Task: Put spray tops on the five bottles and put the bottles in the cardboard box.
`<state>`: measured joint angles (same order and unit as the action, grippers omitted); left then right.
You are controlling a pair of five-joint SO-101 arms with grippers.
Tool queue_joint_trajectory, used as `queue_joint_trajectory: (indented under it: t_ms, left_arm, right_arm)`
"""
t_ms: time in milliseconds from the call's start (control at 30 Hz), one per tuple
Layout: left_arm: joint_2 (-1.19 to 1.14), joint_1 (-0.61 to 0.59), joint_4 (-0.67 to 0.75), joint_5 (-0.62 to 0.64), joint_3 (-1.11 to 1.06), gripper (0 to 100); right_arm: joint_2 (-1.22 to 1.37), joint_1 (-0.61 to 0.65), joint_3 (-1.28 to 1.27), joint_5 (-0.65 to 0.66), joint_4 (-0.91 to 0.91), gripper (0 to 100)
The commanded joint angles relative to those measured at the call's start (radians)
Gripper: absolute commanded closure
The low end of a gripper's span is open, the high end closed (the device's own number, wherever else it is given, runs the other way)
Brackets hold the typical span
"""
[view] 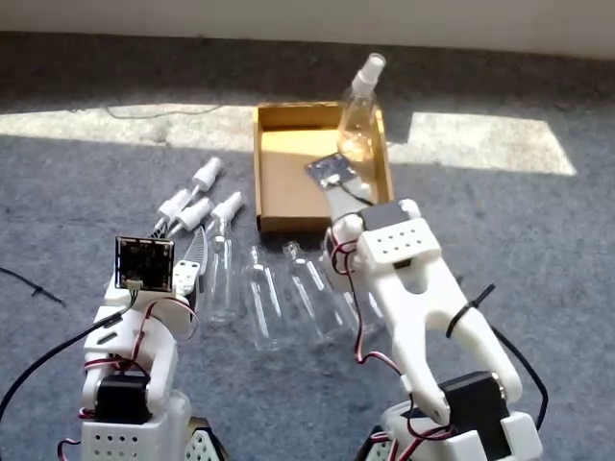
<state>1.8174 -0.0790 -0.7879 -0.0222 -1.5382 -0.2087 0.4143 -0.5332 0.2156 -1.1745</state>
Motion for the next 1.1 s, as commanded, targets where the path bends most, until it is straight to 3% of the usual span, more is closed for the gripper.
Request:
queue_joint_trajectory:
  t_ms: [0,433,700,933,1067]
  left_arm:
    - [0.008,-0.007,0.017,-0.005,0.002,83]
    - [0.008,-0.007,0.014,-0.005,0.002,83]
    - [0.008,-0.004,0.012,-0.005,0.002,83]
    - [0.008,-0.004,0.012,-0.005,0.002,83]
    - [0.008,-0.004,0.012,-0.005,0.002,83]
  right_arm:
    - [-0.039,0.054,0.002,-0.023,0.033,68.8]
    - [-0.035,0.067,-0.005,-0.034,0.131,68.8]
    - [0.188,0.065,0.004,-0.038,0.147,68.8]
    - [0.22,0.019,-0.004,-0.064,0.173,69.3]
    - [0.222,-0.028,-0.005,-0.081,0.173,78.2]
